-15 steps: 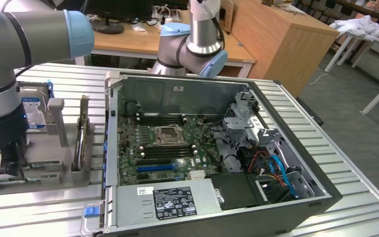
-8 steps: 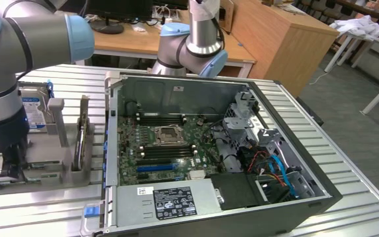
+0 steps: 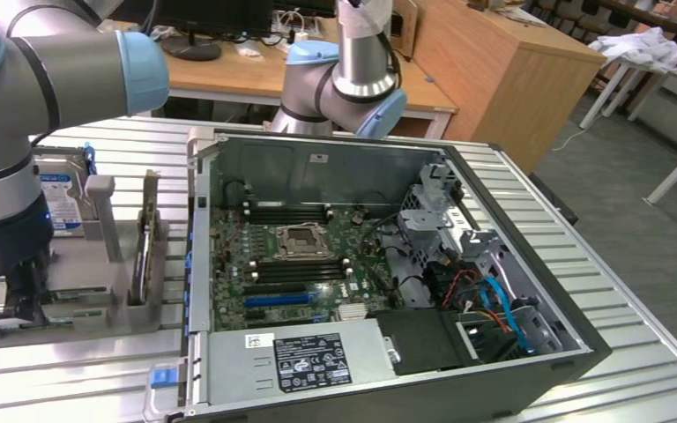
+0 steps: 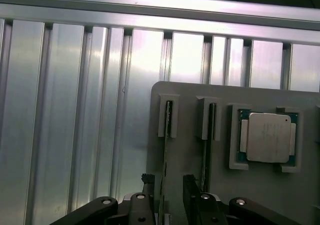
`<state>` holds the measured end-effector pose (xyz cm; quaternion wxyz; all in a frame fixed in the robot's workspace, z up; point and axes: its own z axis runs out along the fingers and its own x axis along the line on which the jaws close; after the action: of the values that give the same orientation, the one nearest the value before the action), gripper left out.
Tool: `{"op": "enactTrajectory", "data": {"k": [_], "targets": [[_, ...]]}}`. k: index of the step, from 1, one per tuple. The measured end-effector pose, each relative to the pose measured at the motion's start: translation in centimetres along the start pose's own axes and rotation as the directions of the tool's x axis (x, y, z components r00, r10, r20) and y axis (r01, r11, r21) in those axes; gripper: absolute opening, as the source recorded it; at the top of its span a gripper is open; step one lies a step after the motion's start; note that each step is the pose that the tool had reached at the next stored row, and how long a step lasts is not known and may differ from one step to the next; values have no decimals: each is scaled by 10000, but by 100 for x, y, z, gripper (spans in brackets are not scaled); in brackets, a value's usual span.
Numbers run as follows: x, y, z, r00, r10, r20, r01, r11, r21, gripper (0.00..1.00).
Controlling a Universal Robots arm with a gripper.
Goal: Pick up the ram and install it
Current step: 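Pick up the ram and move it above insertion slot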
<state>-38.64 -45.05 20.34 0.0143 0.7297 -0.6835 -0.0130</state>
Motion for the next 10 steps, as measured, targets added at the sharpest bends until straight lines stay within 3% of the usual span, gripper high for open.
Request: {"op": "enactTrajectory", "data": {"k": [10], "targets": [[7,-65,-2,10000,0,1,0,10000,1,36]]}}
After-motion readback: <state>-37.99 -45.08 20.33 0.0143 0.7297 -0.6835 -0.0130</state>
